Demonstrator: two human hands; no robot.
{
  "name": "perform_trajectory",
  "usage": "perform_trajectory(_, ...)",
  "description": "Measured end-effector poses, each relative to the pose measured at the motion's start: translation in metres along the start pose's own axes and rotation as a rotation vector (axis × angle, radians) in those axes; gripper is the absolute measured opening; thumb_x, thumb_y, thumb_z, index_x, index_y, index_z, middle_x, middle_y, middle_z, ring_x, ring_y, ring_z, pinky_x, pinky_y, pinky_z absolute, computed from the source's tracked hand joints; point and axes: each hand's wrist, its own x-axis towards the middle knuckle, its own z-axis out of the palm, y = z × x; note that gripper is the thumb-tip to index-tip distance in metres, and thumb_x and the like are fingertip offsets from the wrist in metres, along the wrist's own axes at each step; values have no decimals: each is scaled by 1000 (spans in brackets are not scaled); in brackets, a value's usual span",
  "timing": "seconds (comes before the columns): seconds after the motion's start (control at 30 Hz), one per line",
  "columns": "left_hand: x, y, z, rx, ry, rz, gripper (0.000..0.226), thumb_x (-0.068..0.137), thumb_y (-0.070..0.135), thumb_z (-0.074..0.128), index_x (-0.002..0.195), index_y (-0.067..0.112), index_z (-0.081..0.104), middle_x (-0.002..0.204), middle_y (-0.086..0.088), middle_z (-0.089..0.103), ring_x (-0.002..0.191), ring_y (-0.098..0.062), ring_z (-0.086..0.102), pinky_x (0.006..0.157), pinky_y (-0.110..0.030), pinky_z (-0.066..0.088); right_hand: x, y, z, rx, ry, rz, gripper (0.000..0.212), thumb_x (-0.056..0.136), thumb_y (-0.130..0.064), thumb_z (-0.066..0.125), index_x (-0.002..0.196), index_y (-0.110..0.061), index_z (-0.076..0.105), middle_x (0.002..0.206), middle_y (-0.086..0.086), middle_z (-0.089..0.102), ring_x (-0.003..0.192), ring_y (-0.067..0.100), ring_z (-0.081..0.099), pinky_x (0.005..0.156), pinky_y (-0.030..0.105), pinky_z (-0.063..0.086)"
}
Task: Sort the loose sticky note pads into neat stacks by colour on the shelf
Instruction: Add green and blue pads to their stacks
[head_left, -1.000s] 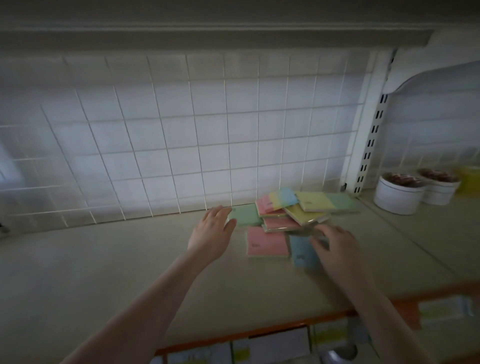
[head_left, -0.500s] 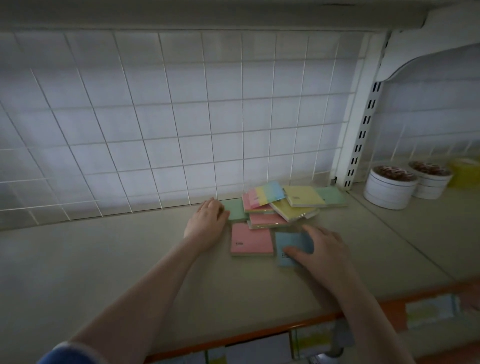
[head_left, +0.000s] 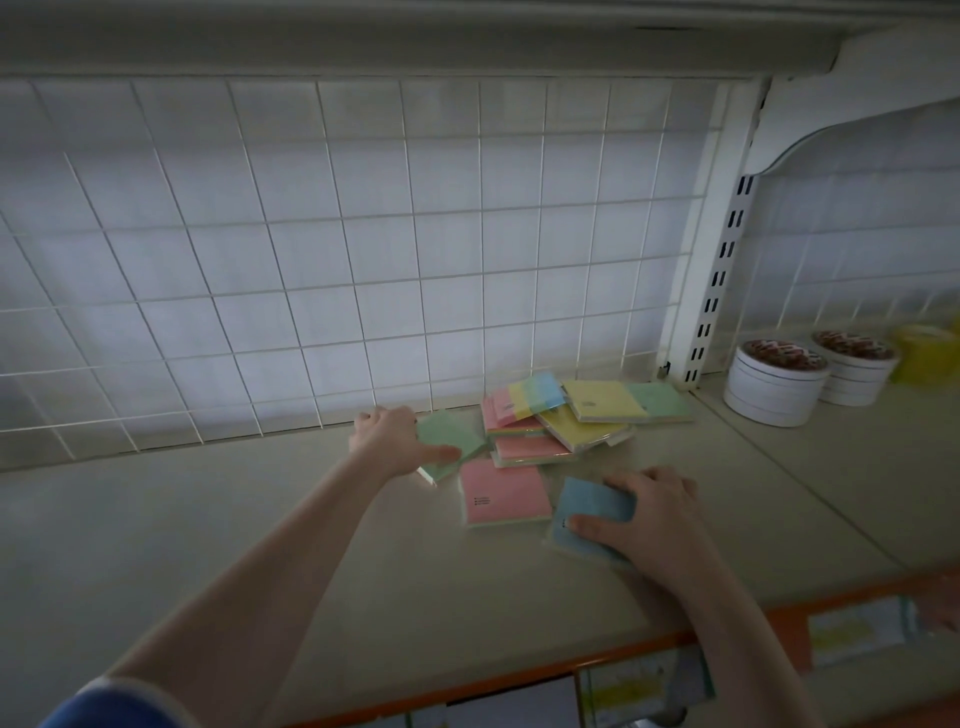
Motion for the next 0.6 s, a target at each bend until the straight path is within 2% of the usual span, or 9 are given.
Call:
perform_trajectory(0.13, -11, -6, -2, -70, 62, -40, 65, 67, 59, 74, 110, 14, 54, 120, -10, 51, 116, -29, 43, 92, -34, 38, -4, -1, -2, -22, -36, -19, 75, 75, -56, 67, 136, -20, 43, 128, 4, 37, 121, 21, 31, 95, 29, 31)
perform_trajectory(0.23, -17, -9, -4, -207, 119, -14, 63, 65, 45, 81, 110, 13, 49, 110, -5, 58, 101, -25, 53, 80, -34, 44, -5, 1, -8, -45, -81, -7, 79, 74, -55, 69, 138, -17, 40, 130, 5, 39, 121, 22, 33, 97, 31, 34)
perform_trajectory(0.3, -23, -9, -6, -268, 145, 25, 65, 66, 33, 83, 115, 11, 46, 107, -5, 58, 92, -24, 54, 76, -33, 44, -6, 1, -13, -85, -111, -6, 75, 72, -55, 70, 133, -18, 45, 122, 4, 41, 115, 20, 35, 94, 32, 36)
perform_trajectory(0.43, -31, -7, -14, -328, 149, 130, 80, 67, 18, 82, 135, 13, 40, 103, -1, 51, 95, -26, 54, 77, -33, 46, -8, 2, -22, -103, -105, -13, 63, 63, -54, 78, 114, -23, 57, 100, -2, 42, 97, 16, 37, 79, 28, 36)
perform_trajectory(0.53, -34, -9, -18, -355, 114, 193, 64, 67, 11, 79, 126, 14, 53, 99, -1, 58, 87, -21, 56, 71, -29, 45, -11, 3, -25, 24, -101, -23, 62, 59, -44, 84, 109, -27, 52, 103, -4, 44, 95, 13, 46, 74, 26, 40)
perform_trajectory(0.6, -37, -10, -20, -384, 96, 222, 55, 67, 7, 78, 118, 14, 58, 96, -5, 61, 80, -21, 56, 67, -28, 45, -15, 2, -28, 112, -95, -72, 53, 61, -35, 85, 100, -28, 50, 100, -8, 52, 88, 10, 52, 67, 26, 43)
